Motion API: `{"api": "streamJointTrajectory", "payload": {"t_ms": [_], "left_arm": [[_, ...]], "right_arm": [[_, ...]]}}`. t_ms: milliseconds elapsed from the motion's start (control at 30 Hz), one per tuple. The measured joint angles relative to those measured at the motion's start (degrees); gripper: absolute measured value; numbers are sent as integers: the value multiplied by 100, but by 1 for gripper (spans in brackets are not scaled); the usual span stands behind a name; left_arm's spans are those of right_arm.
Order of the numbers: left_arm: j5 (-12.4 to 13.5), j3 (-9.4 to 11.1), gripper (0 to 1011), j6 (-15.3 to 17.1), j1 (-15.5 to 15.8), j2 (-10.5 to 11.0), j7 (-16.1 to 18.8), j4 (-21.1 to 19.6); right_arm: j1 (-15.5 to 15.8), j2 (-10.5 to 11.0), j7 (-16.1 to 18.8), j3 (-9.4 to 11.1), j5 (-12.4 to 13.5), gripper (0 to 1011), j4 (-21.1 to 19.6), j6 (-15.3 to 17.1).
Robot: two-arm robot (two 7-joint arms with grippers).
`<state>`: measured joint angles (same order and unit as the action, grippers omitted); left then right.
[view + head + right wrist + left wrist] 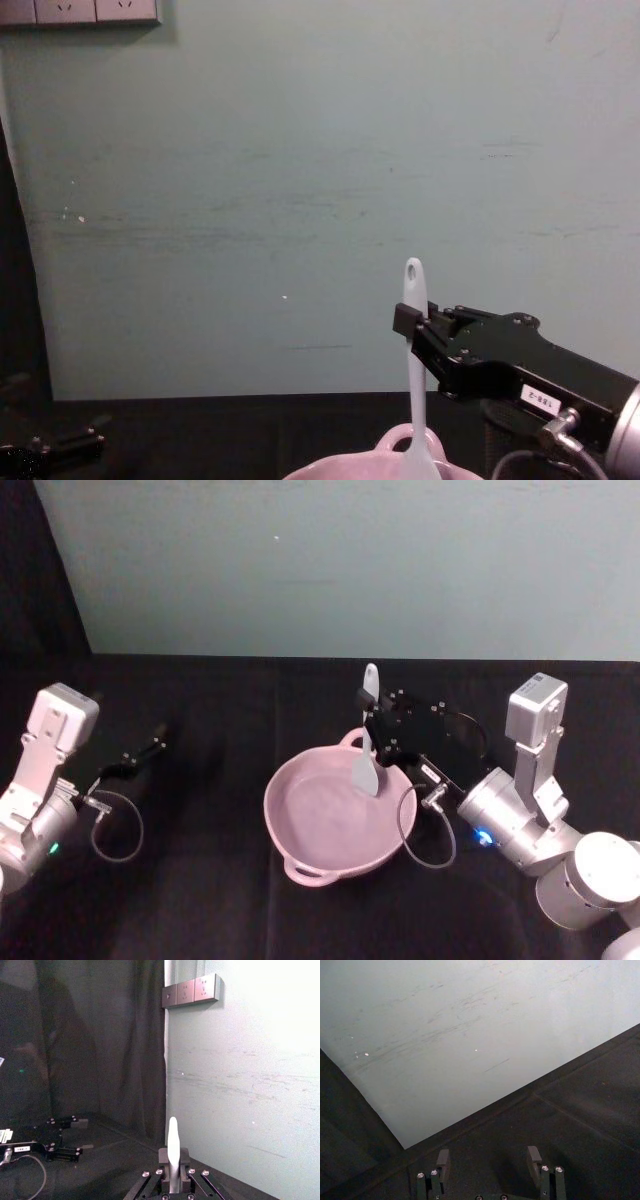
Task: Use the one hand to pick up the spoon and stir the clear water in the bowl.
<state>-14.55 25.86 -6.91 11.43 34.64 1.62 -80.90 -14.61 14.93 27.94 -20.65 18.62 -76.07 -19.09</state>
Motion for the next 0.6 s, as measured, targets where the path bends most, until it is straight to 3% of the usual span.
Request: {"api": "streamJointTrajectory", "payload": {"t_ms": [333,600], "left_arm": [[0,0,1005,0,0,0,0,-1],[0,0,1005,0,0,0,0,0]], "right_arm": [[224,122,51,51,172,119,-510,227],[457,281,88,213,714,118,-1289,779]]}}
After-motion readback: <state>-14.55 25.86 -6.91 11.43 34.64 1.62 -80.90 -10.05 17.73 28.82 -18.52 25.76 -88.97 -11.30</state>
